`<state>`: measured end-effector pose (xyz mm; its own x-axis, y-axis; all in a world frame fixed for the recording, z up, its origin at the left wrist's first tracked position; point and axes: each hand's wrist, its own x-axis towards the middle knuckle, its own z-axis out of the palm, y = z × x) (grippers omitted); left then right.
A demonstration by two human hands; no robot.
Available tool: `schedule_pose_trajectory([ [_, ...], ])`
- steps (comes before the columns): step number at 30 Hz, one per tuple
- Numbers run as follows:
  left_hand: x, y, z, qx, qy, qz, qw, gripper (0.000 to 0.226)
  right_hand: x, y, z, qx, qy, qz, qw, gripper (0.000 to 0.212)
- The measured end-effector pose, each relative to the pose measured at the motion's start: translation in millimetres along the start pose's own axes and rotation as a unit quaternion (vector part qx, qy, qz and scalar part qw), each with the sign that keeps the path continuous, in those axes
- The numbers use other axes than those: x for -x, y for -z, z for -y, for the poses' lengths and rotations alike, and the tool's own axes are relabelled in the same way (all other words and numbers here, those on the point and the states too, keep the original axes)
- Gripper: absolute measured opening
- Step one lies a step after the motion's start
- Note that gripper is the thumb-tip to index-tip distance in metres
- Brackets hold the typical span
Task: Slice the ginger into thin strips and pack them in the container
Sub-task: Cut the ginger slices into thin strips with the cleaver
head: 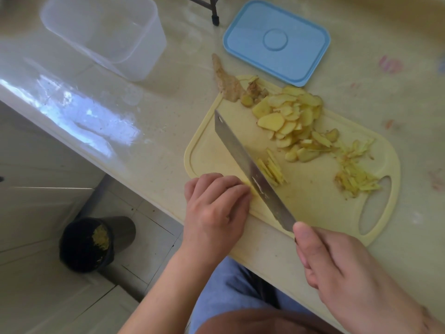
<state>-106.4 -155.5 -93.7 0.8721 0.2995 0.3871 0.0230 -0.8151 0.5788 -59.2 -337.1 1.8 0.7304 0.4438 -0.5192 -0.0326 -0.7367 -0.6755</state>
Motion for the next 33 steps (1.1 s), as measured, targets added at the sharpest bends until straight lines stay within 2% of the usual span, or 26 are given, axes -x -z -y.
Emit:
schedule_pose_trajectory([
  [6,-1,0,-2,0.001,0.005,0.008,1.000,0.003,1,-3,0,0.024,-0.005,-0.007,1.000,0.062],
  [10,-3,-2,-4,0.003,0.009,-0.003,1.000,0.005,-4,-6,-2,0.037,0.001,-0.016,0.999,0.068],
  [19,-3,-3,-4,0.010,0.020,-0.024,0.999,0.011,-14,-1,1,-0.001,0.009,-0.005,1.000,0.071],
  [25,-2,-4,-4,0.010,0.015,-0.035,0.999,0.010,-4,-3,1,0.020,0.001,0.004,1.000,0.065],
  [30,-1,-5,-4,0.003,0.006,-0.041,0.999,0.009,-11,-10,1,0.038,0.010,-0.012,0.999,0.073],
  [33,-1,-4,-4,-0.003,0.005,-0.047,0.999,0.011,-19,-12,5,0.023,0.013,-0.007,1.000,0.070],
])
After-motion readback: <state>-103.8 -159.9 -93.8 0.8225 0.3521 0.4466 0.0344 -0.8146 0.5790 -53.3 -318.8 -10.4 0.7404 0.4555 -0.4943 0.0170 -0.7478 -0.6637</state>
